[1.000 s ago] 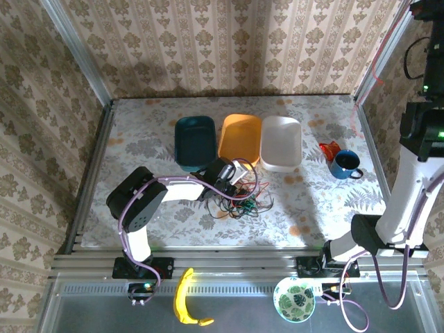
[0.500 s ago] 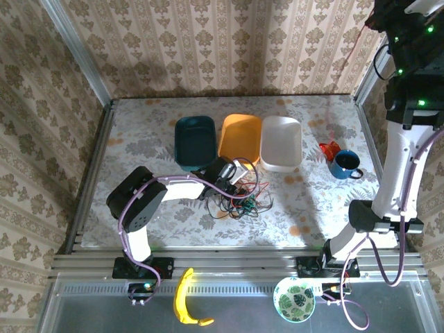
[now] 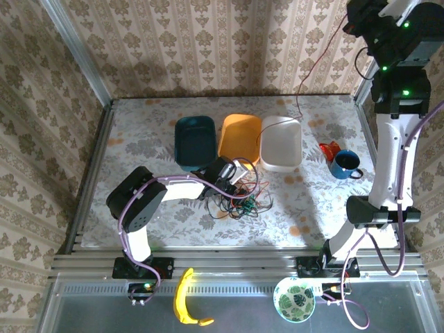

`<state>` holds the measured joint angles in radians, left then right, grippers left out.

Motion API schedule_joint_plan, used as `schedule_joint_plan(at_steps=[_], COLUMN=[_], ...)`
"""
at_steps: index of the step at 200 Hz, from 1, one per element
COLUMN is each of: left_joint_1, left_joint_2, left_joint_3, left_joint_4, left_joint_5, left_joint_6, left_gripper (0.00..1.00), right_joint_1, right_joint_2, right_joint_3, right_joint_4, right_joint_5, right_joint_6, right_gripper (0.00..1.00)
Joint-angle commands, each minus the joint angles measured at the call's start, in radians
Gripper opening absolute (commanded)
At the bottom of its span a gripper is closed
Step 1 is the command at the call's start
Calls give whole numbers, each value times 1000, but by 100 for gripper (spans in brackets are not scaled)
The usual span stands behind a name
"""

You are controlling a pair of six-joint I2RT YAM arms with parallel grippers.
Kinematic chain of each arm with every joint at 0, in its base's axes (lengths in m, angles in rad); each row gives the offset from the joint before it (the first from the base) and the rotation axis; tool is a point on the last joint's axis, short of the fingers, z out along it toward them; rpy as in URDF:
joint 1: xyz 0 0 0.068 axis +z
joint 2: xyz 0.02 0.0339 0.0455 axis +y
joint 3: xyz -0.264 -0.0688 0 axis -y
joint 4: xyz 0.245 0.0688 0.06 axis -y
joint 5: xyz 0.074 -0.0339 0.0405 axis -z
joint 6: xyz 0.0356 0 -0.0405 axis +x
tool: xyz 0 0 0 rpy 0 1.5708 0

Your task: Untangle the cables

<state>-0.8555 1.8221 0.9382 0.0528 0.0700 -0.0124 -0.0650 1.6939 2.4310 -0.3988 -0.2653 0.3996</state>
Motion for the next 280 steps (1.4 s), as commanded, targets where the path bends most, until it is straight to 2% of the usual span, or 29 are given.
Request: schedule_joint_plan(at_steps=[1, 46, 88, 149, 182, 212, 254, 280], left_joint_1=[12, 13, 14, 18, 21, 22, 24, 29], left_joint_2=[11, 6, 5, -18, -27, -38, -52, -60], left_joint_3=[-41, -41, -35, -36, -40, -47, -52, -47], left_joint_4=[-161, -166, -169, -184, -194, -194, -195, -192], left_joint_5=[-30, -39, -39, -33, -33, -33, -23, -20], left_joint_6=[5, 11, 18, 30, 32, 29, 28, 23], left_gripper=[100, 100, 100, 100, 100, 100, 100, 100], right_joint_1=[24, 67, 147, 254, 247, 247, 259, 289], right_joint_2=[35, 13, -29, 9, 65, 129, 247, 319], right_joint_3=[-37, -225, -512, -854, -880, -859, -792, -755], right_joint_4=[2, -10, 22, 152, 185, 172, 66, 11], right_joint_5=[-29, -3, 84, 412, 546, 754, 881, 931], right_joint_6=[-6, -57, -130, -190, -179, -129, -54, -68], right_gripper=[0, 0, 0, 0, 0, 0, 0, 0])
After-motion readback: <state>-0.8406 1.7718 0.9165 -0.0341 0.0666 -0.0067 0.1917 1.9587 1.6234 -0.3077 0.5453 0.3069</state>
